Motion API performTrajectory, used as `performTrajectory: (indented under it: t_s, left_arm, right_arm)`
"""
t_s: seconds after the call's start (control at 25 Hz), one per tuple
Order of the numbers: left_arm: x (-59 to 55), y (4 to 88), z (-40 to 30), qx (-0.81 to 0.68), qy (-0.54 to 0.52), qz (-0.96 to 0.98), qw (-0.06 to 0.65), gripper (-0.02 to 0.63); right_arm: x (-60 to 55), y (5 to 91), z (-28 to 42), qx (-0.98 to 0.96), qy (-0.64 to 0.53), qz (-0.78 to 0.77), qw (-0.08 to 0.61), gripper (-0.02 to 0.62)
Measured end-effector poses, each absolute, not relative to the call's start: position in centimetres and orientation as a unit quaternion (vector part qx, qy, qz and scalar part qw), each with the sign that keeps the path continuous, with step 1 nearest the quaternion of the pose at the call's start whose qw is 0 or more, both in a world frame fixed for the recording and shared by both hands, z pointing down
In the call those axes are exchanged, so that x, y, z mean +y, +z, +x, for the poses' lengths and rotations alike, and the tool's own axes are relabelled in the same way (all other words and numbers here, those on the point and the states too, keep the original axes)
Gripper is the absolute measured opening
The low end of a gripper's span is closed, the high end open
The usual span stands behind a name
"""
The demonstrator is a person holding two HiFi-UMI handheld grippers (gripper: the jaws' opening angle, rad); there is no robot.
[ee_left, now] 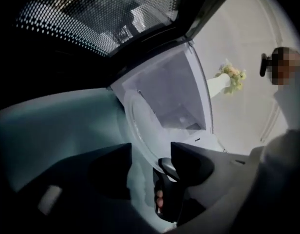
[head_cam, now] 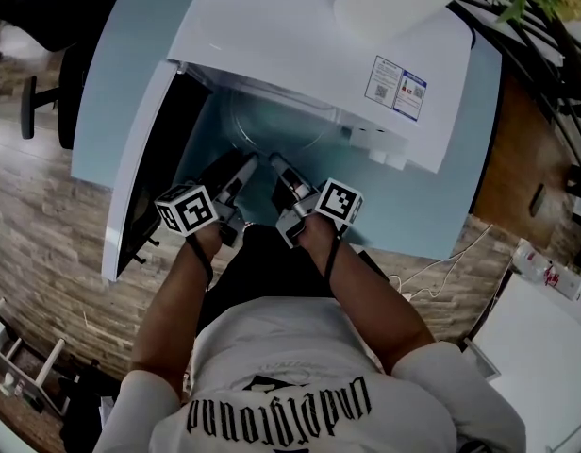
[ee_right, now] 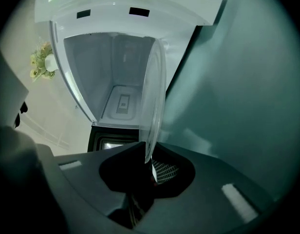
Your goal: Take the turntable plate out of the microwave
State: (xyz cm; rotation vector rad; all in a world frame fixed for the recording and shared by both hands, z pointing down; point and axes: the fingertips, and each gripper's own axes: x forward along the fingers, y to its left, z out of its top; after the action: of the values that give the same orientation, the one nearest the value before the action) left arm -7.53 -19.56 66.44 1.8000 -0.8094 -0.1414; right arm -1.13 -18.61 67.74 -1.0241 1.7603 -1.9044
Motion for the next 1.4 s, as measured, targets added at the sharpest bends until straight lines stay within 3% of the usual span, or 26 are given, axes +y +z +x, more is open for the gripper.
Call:
performTrajectory:
  t_s: [0.68, 0.92, 1.4]
  left_arm:
    - [-23.3, 67.1, -4.7, -0.254, -0.155, 0.707, 0.641, 0.279]
    - [-23.3, 68.0, -4.7, -0.263, -0.16, 0.689, 0.656, 0.099]
    - [-20.9, 66.0, -5.7, -0.248, -0.209, 0.682, 0.656, 0.081]
  right_arm:
    - [-15.0, 66.4, -0.9, 0.639, -0.68, -0.329, 0.145, 0.044]
    - [-14.6, 66.1, -0.9, 0.642, -0.681, -0.322, 0.142, 0.046]
    - [-12.0, 64.8, -1.7, 0.658, -0.673, -0.312, 0.126, 0.046]
